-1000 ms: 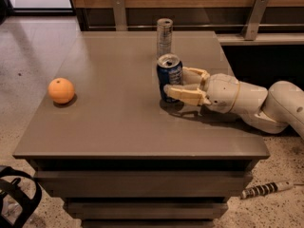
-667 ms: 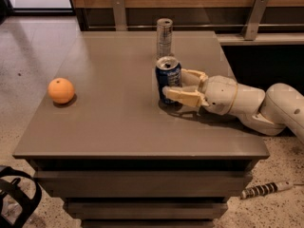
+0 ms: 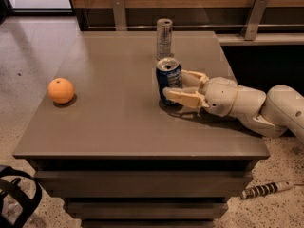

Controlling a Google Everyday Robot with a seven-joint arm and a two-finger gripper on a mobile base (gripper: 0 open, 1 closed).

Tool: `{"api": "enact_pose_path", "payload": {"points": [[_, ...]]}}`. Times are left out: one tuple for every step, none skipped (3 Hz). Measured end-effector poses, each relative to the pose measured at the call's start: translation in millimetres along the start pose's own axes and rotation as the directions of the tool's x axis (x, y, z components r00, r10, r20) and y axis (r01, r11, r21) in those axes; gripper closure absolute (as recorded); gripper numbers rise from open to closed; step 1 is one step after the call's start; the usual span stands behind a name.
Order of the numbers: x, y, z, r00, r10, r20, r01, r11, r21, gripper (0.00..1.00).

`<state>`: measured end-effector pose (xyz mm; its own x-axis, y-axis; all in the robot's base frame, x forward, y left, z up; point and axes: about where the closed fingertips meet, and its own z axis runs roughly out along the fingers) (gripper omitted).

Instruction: Place pepsi can upright

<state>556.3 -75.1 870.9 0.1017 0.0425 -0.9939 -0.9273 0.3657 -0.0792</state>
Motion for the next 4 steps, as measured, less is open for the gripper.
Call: {"api": "enact_pose_path", "payload": {"points": [[-4.0,-4.0,-8.9,0.999,-0.006,-0.044,0.007,0.9998,0.018,1.0],[-14.8,-9.6,-19.4,0.996,-0.021,-0.087,0.024,0.9992,0.032,1.0],[-25.1,-14.6,-26.0,0.992,-0.039,-0.117,0.043,0.9984,0.036,1.0],[-29.9,-15.9,-24.6,0.99,-0.05,-0.135,0.054,0.9983,0.023,1.0]]}}
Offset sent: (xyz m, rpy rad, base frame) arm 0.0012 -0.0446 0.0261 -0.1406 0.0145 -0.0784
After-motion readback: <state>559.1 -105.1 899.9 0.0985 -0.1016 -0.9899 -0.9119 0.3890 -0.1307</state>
